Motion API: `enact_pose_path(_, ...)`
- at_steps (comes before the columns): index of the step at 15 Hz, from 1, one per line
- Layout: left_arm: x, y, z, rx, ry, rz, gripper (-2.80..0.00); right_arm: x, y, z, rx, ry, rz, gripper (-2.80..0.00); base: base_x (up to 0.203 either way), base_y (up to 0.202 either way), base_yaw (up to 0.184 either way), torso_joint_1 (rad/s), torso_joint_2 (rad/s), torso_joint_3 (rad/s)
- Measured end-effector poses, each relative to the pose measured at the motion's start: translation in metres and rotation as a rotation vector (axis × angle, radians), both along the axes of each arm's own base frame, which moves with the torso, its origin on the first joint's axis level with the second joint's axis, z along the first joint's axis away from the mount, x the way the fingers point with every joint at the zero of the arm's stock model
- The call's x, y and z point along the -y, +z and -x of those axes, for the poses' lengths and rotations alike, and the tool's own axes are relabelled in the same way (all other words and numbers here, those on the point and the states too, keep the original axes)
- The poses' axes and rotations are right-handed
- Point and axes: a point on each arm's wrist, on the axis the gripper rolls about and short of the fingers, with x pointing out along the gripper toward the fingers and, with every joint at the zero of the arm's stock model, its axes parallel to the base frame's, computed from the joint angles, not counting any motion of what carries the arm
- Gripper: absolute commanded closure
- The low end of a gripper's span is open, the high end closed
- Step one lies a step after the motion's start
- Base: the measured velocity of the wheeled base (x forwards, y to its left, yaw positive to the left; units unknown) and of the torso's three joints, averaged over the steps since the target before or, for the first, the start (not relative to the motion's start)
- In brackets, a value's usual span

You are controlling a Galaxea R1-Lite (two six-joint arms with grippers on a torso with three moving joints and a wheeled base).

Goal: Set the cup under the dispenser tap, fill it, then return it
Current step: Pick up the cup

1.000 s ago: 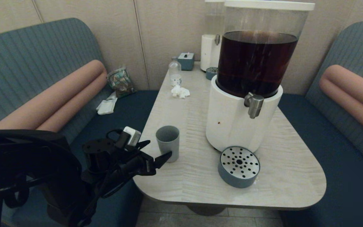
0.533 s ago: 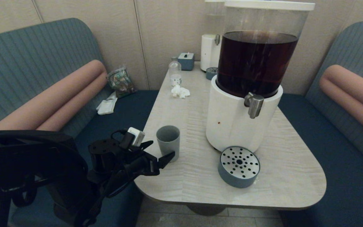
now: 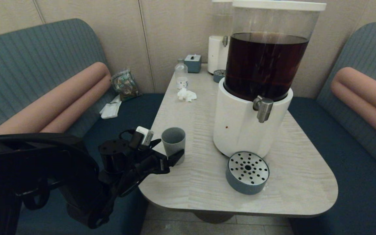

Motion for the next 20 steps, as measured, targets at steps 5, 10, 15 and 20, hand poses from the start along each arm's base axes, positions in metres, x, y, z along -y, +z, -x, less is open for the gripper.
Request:
enact_pose_path(5, 0.004, -0.001, -0.004, 0.008, 0.004, 0.003, -2.8, 0.0, 0.0, 0.0, 0.0, 0.0, 0.0, 0.0, 0.0, 0.0, 0.0, 0.0, 0.0, 0.0)
enact_pose_path(10, 0.007, -0.002, -0.008, 0.017, 0.018, 0.004, -2.8, 0.0, 0.0, 0.0, 0.0, 0.0, 0.0, 0.0, 0.0, 0.0, 0.0, 0.0, 0.0, 0.0)
enact_pose_path(15, 0.009, -0.002, -0.012, 0.028, 0.02, 0.008, 0.0, 0.0, 0.0, 0.0, 0.0, 0.0, 0.0, 0.0, 0.0, 0.0, 0.0, 0.0, 0.0, 0.0)
enact_pose_path(20, 0.009, -0.005, -0.013, 0.023, 0.021, 0.006, 0.0, 0.0, 0.0, 0.0, 0.0, 0.0, -0.001, 0.0, 0.0, 0.0, 0.0, 0.0, 0.0, 0.0)
